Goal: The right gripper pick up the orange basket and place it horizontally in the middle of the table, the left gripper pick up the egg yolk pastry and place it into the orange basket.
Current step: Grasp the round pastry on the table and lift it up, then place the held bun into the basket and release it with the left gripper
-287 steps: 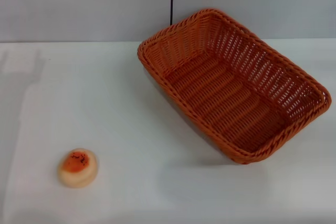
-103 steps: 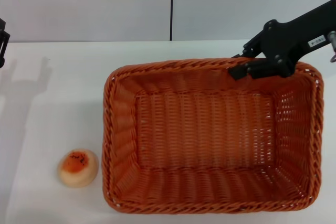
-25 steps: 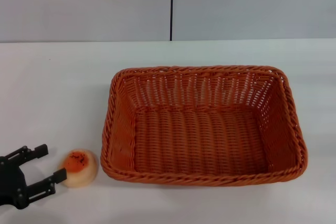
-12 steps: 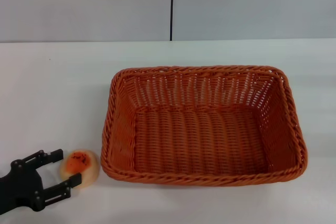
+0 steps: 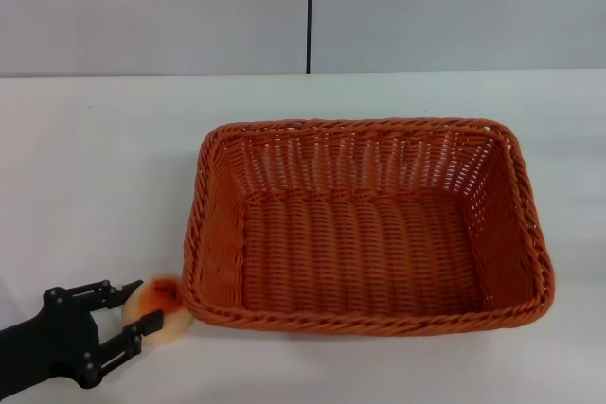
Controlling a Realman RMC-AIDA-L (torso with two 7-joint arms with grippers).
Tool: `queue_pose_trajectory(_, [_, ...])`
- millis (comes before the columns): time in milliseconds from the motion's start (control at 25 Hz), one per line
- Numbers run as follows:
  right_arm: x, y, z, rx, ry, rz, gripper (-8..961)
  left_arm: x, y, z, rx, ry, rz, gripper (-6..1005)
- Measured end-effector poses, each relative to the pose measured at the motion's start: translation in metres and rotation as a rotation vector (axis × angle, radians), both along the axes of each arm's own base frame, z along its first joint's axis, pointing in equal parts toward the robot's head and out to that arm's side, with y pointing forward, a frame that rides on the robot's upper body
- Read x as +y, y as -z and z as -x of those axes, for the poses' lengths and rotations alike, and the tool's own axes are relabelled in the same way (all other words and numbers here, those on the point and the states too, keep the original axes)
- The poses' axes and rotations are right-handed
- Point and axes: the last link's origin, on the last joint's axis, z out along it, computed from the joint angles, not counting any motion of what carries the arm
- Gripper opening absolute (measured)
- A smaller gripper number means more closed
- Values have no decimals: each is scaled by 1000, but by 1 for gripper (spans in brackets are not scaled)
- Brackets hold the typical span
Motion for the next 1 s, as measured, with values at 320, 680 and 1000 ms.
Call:
queue_pose_trajectory(320, [-1, 0, -2, 1, 10, 2, 433, 1, -6, -1, -20, 5, -23, 336])
queue_pose_trajectory(680, [-3, 8, -3, 21, 19, 17, 433, 18, -45, 14, -105, -170, -373, 201])
queue_pose_trajectory(1000, [-1, 19, 1, 55, 11, 35, 433, 42, -51, -23, -355, -75, -504, 134])
